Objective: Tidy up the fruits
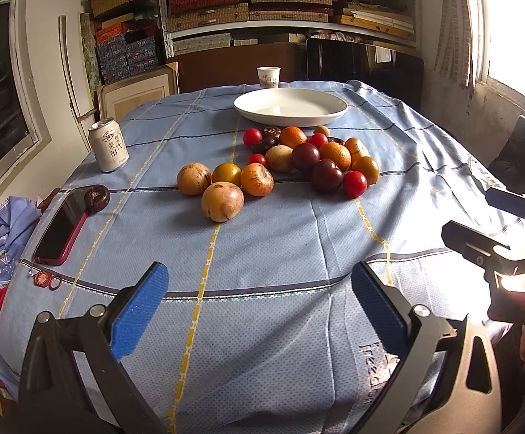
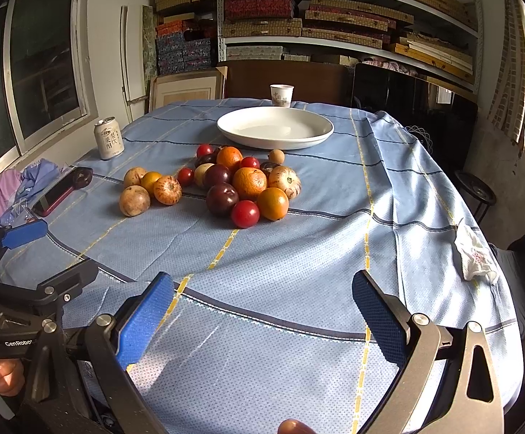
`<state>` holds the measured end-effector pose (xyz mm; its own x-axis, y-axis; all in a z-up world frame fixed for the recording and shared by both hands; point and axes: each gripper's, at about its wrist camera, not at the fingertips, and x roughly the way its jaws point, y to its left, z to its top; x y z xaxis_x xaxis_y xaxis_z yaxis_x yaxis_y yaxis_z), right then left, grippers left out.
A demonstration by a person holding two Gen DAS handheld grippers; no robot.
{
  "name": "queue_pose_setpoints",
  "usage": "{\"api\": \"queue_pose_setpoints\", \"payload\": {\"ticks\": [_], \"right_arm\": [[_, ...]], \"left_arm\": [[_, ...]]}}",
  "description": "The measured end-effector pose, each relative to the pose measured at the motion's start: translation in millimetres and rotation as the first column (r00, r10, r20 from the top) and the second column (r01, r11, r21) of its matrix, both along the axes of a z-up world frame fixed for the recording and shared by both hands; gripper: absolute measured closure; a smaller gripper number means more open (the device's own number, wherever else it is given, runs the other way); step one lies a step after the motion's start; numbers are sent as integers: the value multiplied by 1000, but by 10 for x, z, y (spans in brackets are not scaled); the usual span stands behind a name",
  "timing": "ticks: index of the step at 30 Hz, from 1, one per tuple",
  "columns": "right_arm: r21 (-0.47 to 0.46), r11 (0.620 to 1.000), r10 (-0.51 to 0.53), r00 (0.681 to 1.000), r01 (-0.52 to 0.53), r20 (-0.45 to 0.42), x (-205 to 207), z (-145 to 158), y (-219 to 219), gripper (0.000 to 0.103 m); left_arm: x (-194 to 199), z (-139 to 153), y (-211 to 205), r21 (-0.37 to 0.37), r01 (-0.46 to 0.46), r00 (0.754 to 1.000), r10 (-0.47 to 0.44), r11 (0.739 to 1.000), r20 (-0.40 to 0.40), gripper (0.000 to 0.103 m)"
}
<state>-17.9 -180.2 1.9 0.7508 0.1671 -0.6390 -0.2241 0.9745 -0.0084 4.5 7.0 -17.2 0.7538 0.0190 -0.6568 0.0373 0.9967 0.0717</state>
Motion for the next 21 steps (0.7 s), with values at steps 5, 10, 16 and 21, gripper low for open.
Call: {"api": "queue_pose_setpoints", "payload": {"ticks": [5,10,16,21], "right_arm": [[0,1000,3,1000,-3,0,-1,-13,6,3],[2,1000,1,1000,-1,-4,-2,-17,13,3],[-3,1000,6,1000,-6,-18,20,-62,14,3],[0,1000,11,1000,-11,-26,26,-61,6,3]], "left_arm": [[2,2,-1,-1,-1,1000,1,1000,0,4],[2,-3,0,0,-1,1000,1,1000,-4,4],[25,-20,5,-4,-6,1000,6,1000,-17,4],[49,-35,15,-7,-7,1000,7,1000,-25,4]]}}
